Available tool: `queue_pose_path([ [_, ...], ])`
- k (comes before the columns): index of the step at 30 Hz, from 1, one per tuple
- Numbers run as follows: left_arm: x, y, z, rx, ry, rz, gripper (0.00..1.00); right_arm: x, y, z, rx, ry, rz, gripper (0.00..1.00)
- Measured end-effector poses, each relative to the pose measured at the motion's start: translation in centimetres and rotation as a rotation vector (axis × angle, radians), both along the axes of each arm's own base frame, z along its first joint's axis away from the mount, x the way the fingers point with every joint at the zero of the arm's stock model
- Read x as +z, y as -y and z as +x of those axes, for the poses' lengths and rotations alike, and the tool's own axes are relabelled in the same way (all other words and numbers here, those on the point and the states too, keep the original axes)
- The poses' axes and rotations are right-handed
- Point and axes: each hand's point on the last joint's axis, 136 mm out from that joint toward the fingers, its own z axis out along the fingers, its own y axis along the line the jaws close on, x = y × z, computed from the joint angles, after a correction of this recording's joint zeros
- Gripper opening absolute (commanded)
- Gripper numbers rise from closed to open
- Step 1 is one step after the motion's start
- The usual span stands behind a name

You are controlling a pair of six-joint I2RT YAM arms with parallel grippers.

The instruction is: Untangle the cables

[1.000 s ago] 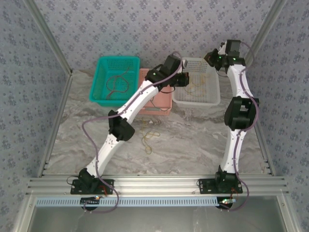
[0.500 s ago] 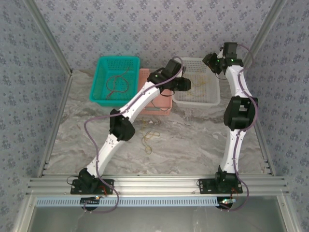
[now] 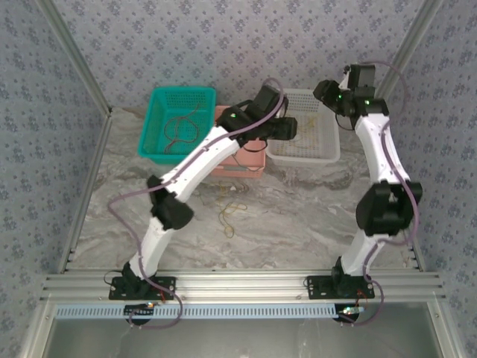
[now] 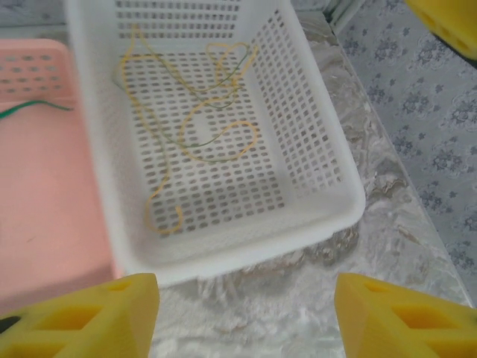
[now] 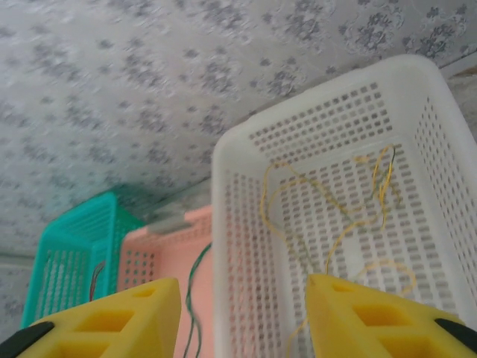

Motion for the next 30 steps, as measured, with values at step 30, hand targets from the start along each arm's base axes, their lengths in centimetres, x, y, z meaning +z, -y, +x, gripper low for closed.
queue_pose_path([
  [30,-17.7,-27.5,-15.7,0.508,-0.209,-0.066,0.45,-23.2,-27.3,-24.6,0.19,-0.417,0.055,0.47],
])
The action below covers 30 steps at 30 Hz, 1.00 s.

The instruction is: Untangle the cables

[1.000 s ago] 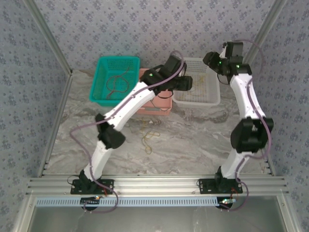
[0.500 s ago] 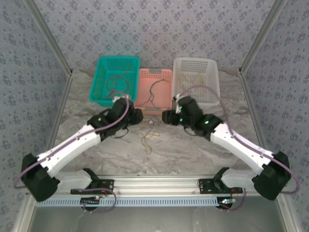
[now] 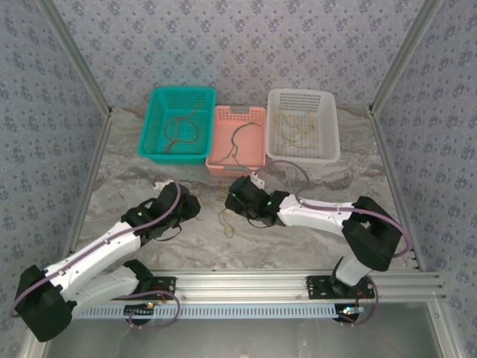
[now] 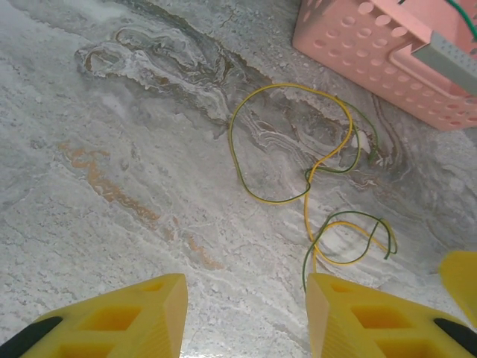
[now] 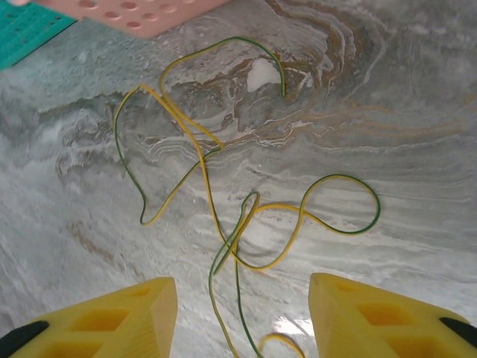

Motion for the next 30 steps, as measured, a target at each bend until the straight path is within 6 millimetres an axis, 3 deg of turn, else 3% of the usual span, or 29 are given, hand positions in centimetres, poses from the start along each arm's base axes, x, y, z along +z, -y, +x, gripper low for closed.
queue_pose_path([
  [8,0.6,0.1,0.0,-0.002,0.019,-0.018,0.45,-3.7,-1.7,1.1,-0.1,-0.106,0.094,0.41],
  [9,0.6,0.1,0.0,-0.003,0.019,-0.02,0.45,-4.0,-1.9,1.1,-0.106,-0.115,0.101,0.37],
  [14,1.0,0.1,0.0,-0.006,0.029,-0.033,0.44,-4.7,-2.3,1.3,-0.124,-0.127,0.121,0.02],
  [18,1.1,0.2,-0.1,-0.009,0.03,-0.039,0.44,-4.0,-2.0,1.5,-0.12,-0.091,0.088,0.0],
  [22,1.1,0.6,-0.1,-0.021,0.024,-0.05,0.46,-1.0,-1.7,1.0,-0.078,-0.008,0.028,0.0],
  [30,0.2,2.8,0.6,-0.055,-0.008,-0.102,0.64,11.1,-0.8,-0.3,0.059,0.275,-0.006,0.0],
])
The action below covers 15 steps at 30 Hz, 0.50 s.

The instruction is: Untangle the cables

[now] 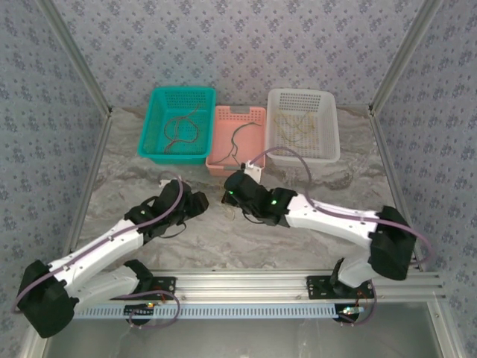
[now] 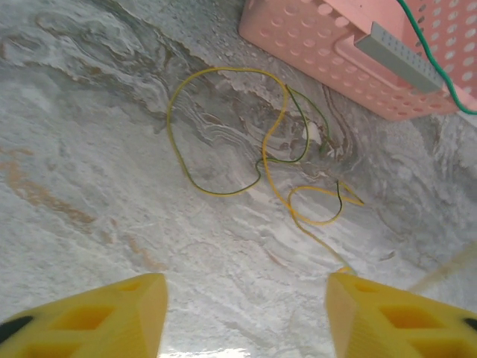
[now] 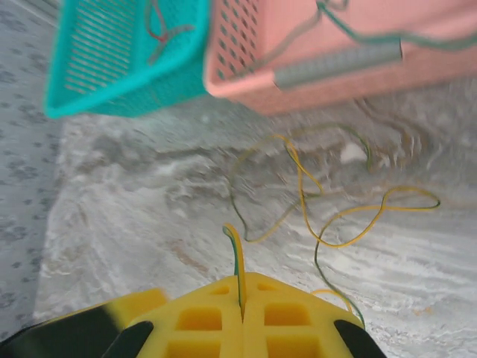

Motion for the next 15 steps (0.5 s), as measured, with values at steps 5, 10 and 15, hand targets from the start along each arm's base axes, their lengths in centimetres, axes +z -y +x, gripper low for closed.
queue_pose_path([
  [5,-0.3,1.4,0.6,-0.016,-0.007,-0.042,0.72,6.1,2.7,-1.4,0.067,0.159,-0.015,0.0],
  [10,-1.9,3.0,1.5,-0.02,-0.051,-0.069,0.82,10.6,5.5,-2.7,0.117,0.269,-0.009,0.0],
  [15,-4.1,5.1,2.8,0.015,-0.111,-0.13,0.87,13.0,7.6,-3.4,0.145,0.32,-0.012,0.0],
])
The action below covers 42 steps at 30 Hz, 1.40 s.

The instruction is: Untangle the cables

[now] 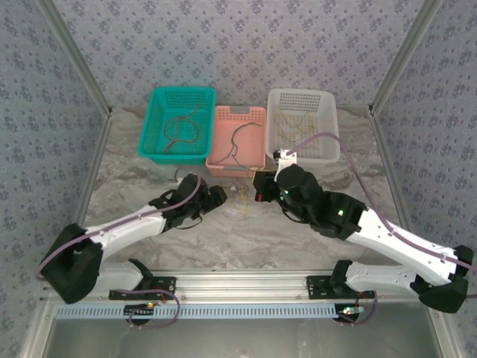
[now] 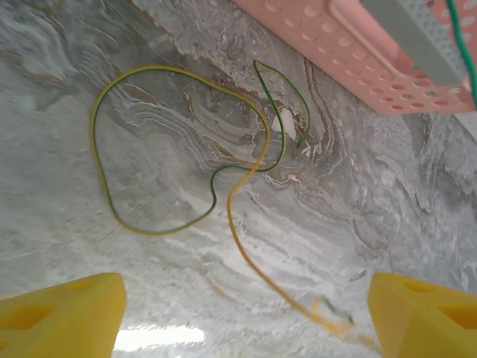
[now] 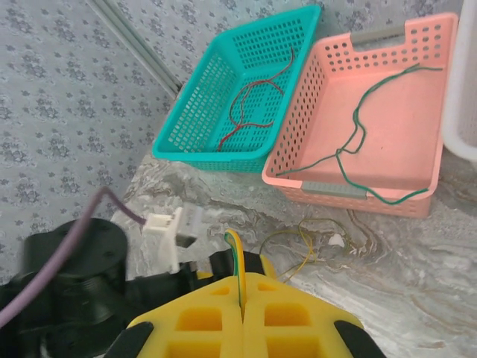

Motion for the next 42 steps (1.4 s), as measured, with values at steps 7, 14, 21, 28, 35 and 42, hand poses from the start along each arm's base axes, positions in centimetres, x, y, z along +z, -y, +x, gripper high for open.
queue_pose_path([
  [7,-2.0,3.9,2.1,0.06,-0.067,-0.077,0.86,1.6,1.8,-0.9,0.018,0.025,0.009,0.0],
  [14,-3.9,5.1,2.8,0.139,-0.098,-0.095,0.8,2.1,3.2,-1.6,0.022,0.033,0.003,0.0],
  [21,-0.7,3.1,0.4,0.172,0.005,0.043,0.78,2.1,6.0,-1.2,-0.033,0.025,-0.01,0.0],
  [28,2.2,1.3,-0.6,0.136,0.102,0.14,0.32,1.7,7.6,-0.5,-0.073,-0.002,-0.013,0.0],
  [35,-0.2,3.6,-1.2,-0.168,0.111,0.307,0.3,0.8,9.7,0.1,-0.107,-0.054,-0.013,0.0],
  [42,-1.8,6.5,-2.2,-0.387,0.094,0.302,0.36,0.0,11.7,0.9,-0.138,-0.099,-0.015,0.0],
])
